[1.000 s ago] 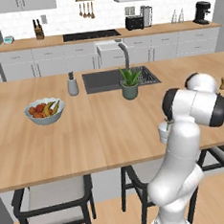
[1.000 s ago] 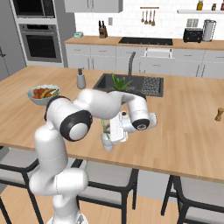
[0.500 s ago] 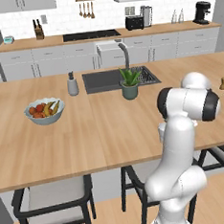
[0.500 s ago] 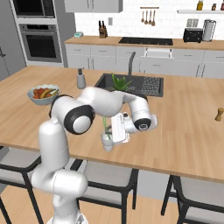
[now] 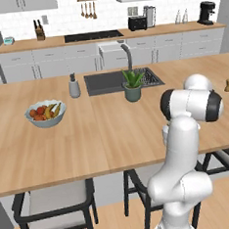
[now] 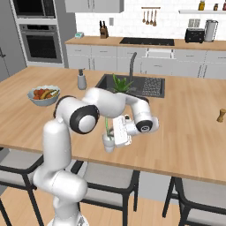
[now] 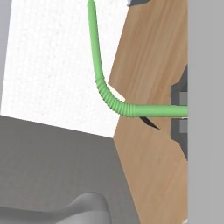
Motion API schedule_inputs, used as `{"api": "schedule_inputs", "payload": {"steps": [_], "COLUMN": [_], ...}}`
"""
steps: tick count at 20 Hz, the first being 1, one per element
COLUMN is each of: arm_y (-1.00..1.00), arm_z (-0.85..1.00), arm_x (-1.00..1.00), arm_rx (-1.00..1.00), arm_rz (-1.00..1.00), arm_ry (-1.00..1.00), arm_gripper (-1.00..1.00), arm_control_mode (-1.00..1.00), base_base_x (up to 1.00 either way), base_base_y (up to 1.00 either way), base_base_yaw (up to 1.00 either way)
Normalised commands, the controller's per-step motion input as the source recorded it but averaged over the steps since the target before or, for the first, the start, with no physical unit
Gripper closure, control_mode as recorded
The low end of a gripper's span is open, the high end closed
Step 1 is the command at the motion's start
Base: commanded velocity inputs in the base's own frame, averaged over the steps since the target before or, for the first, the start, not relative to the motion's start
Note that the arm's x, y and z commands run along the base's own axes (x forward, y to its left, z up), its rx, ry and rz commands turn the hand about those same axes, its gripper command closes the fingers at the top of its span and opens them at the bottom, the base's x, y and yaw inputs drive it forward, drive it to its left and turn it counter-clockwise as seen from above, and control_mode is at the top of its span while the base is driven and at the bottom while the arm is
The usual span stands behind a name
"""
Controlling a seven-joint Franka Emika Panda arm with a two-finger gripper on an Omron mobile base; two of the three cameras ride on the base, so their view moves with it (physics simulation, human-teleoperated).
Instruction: Take a straw from the drawer in front and place it inside the glass cup on the dining counter.
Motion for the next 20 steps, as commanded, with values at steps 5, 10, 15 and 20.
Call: {"api": "schedule_inputs", "payload": {"steps": [5,10,15,20], "arm_y": [0.01,0.06,0.01,0.00], "arm_z": [-0.10,-0.01,0.00,0.20], "arm_x": [0.00,-0.07,-0.06,-0.11], "arm_rx": [0.00,0.00,0.00,0.00], "arm_rz": [0.01,0.00,0.00,0.00], "arm_ry": [0.00,0.00,0.00,0.00], "arm_gripper": [1.00,-1.00,-1.00,-1.00], "arm_control_mode": [-1.00,-1.00,-1.00,-1.00], "base_base_x": [0.00,0.00,0.00,0.00], "base_base_y": [0.00,0.00,0.00,0.00], "base_base_yaw": [0.00,0.00,0.00,0.00]}}
